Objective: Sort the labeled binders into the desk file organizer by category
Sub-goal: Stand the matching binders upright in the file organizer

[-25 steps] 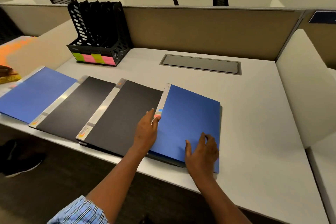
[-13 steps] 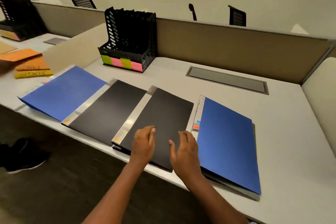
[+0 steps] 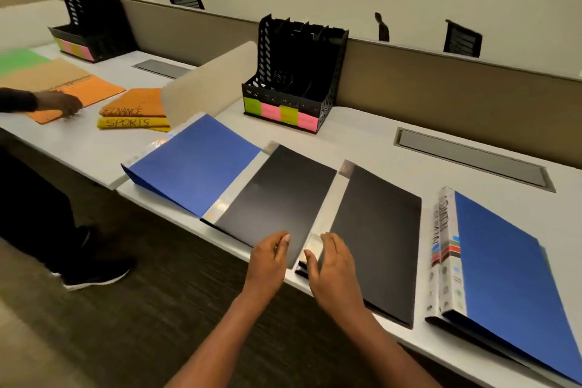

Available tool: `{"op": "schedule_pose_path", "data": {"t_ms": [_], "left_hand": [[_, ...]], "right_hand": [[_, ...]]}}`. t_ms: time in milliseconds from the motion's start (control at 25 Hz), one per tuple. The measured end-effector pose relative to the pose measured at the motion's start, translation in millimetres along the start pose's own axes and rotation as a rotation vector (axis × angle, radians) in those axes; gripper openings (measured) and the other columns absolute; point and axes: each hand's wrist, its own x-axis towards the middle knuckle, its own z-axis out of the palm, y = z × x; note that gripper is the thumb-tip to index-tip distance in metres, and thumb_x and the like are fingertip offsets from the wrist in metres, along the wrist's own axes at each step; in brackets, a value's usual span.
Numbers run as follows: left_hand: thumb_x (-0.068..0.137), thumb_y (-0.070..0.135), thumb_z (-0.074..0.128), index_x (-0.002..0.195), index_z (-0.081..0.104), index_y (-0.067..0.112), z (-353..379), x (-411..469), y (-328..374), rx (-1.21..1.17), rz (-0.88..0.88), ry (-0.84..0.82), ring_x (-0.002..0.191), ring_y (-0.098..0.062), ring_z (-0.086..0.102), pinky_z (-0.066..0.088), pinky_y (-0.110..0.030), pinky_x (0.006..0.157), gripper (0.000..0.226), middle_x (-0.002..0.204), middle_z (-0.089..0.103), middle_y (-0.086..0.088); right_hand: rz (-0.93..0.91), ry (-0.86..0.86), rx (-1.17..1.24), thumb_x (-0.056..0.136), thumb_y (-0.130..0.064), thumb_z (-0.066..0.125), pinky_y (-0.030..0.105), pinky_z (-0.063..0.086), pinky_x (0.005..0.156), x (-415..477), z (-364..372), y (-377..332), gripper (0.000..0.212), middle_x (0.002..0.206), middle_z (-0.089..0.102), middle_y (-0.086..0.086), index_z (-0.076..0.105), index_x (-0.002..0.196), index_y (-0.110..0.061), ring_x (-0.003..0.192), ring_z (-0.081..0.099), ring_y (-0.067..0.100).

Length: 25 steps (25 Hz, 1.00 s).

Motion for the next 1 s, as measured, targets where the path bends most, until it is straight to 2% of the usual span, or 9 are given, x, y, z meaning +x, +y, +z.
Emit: {"op": "schedule_pose_path", "data": {"t_ms": [80, 160, 280, 400, 520, 680, 800, 920, 1000], "left_hand": [[0.097, 0.024, 0.050, 0.093, 0.061, 0.032, -4, 6, -6, -0.057, -0.063, 0.015, 0.084, -0.003, 0.059, 0.045, -0.012, 0.074, 0.014, 0.090, 0.063, 0.009], [0.096, 0.024, 0.051, 0.104, 0.066, 0.024, -10, 15, -13, -0.044, -0.076, 0.016, 0.091, -0.004, 0.061, 0.047, -0.013, 0.077, 0.017, 0.095, 0.067, 0.007], [0.096, 0.021, 0.052, 0.103, 0.067, 0.014, -28, 30, -20, 0.121, 0.087, -0.027, 0.090, -0.009, 0.059, 0.049, -0.024, 0.080, 0.018, 0.095, 0.066, 0.001], [0.095, 0.024, 0.053, 0.114, 0.064, 0.014, -55, 50, -25, 0.232, 0.198, -0.042, 0.101, -0.007, 0.056, 0.040, -0.010, 0.089, 0.024, 0.108, 0.064, 0.002], [0.092, 0.037, 0.047, 0.123, 0.059, 0.019, -84, 84, -21, 0.177, 0.097, -0.007, 0.109, 0.004, 0.051, 0.035, 0.000, 0.090, 0.037, 0.117, 0.058, 0.012], [0.088, 0.047, 0.045, 0.120, 0.059, 0.032, -116, 107, -31, 0.117, -0.021, 0.050, 0.111, 0.012, 0.050, 0.038, 0.001, 0.087, 0.038, 0.113, 0.058, 0.024], [0.089, 0.046, 0.045, 0.121, 0.060, 0.031, -128, 126, -39, 0.140, -0.043, 0.045, 0.112, 0.013, 0.050, 0.039, -0.002, 0.091, 0.038, 0.115, 0.058, 0.024], [0.089, 0.045, 0.047, 0.117, 0.059, 0.033, -131, 161, -39, 0.138, -0.008, 0.044, 0.108, 0.013, 0.052, 0.040, -0.004, 0.092, 0.033, 0.111, 0.058, 0.028], [0.090, 0.040, 0.050, 0.121, 0.061, 0.025, -132, 185, -42, 0.135, 0.009, 0.032, 0.110, 0.008, 0.052, 0.038, -0.002, 0.093, 0.036, 0.116, 0.058, 0.022]], "right_hand": [[-0.008, -0.028, -0.015, 0.098, -0.048, 0.040, 0.033, 0.014, 0.119, 14, 4, -5, 0.062, 0.158, 0.024, 0.004, 0.028, 0.149, -0.016, 0.146, 0.018, 0.019], [-0.019, -0.052, -0.048, 0.097, -0.052, 0.038, 0.034, 0.007, 0.120, 34, 8, -10, 0.067, 0.160, 0.015, 0.003, 0.022, 0.151, -0.016, 0.148, 0.010, 0.019], [-0.047, -0.103, -0.132, 0.096, -0.057, 0.035, 0.036, 0.000, 0.120, 68, 10, -10, 0.074, 0.162, 0.004, 0.003, 0.012, 0.153, -0.016, 0.149, 0.000, 0.017], [-0.074, -0.127, -0.165, 0.095, -0.059, 0.034, 0.037, -0.003, 0.120, 109, 14, -22, 0.077, 0.162, -0.002, 0.003, 0.007, 0.154, -0.016, 0.149, -0.005, 0.018], [-0.106, -0.177, -0.165, 0.094, -0.062, 0.032, 0.038, -0.008, 0.119, 152, 28, -47, 0.080, 0.162, -0.010, 0.003, 0.001, 0.154, -0.018, 0.148, -0.013, 0.019], [-0.317, -0.284, -0.228, 0.089, -0.072, 0.018, 0.043, -0.014, 0.118, 168, 58, -73, 0.082, 0.156, -0.029, -0.003, -0.015, 0.151, -0.030, 0.143, -0.028, 0.016], [-0.373, -0.309, -0.230, 0.089, -0.071, 0.016, 0.043, -0.016, 0.117, 176, 81, -84, 0.079, 0.155, -0.029, -0.004, -0.015, 0.150, -0.032, 0.142, -0.030, 0.015], [-0.287, -0.310, -0.213, 0.093, -0.066, 0.021, 0.040, -0.015, 0.117, 198, 104, -100, 0.076, 0.158, -0.025, -0.003, -0.011, 0.152, -0.031, 0.143, -0.027, 0.015], [-0.224, -0.313, -0.195, 0.095, -0.063, 0.023, 0.039, -0.013, 0.117, 210, 121, -111, 0.074, 0.159, -0.022, -0.002, -0.008, 0.153, -0.029, 0.145, -0.024, 0.017]]}}
